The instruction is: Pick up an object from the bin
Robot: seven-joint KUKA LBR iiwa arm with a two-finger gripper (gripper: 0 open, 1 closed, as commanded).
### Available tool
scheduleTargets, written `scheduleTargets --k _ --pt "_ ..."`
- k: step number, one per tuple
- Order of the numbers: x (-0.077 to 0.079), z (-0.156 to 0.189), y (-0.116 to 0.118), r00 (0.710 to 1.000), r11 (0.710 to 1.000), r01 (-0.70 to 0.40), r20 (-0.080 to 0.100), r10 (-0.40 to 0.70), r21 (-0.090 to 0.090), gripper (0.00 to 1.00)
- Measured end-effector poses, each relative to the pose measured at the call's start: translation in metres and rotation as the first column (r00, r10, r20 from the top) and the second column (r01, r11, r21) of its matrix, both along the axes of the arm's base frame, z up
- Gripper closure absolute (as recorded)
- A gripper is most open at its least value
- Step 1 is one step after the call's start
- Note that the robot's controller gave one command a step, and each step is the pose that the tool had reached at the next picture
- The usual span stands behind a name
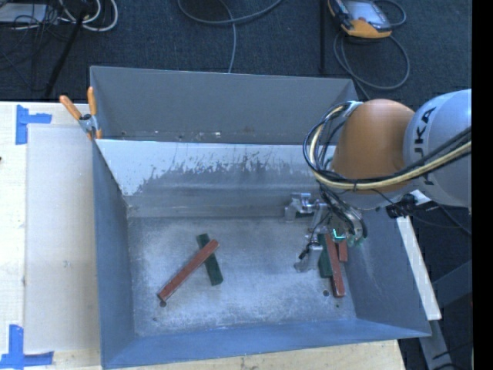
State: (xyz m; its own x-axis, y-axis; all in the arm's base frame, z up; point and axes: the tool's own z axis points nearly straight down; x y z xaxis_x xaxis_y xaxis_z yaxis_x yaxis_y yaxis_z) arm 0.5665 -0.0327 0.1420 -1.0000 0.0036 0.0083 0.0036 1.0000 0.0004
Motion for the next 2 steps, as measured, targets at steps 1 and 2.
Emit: scheduleTargets --k 1,2 --pt "-0.03 -0.003 0.146 0.977 0.977 -0.211 0.006 0.211 0.003 0.0" --pt "-0.001 -0.074 0.225 0.896 0.896 -0.444 0.007 0.444 0.002 0.0"
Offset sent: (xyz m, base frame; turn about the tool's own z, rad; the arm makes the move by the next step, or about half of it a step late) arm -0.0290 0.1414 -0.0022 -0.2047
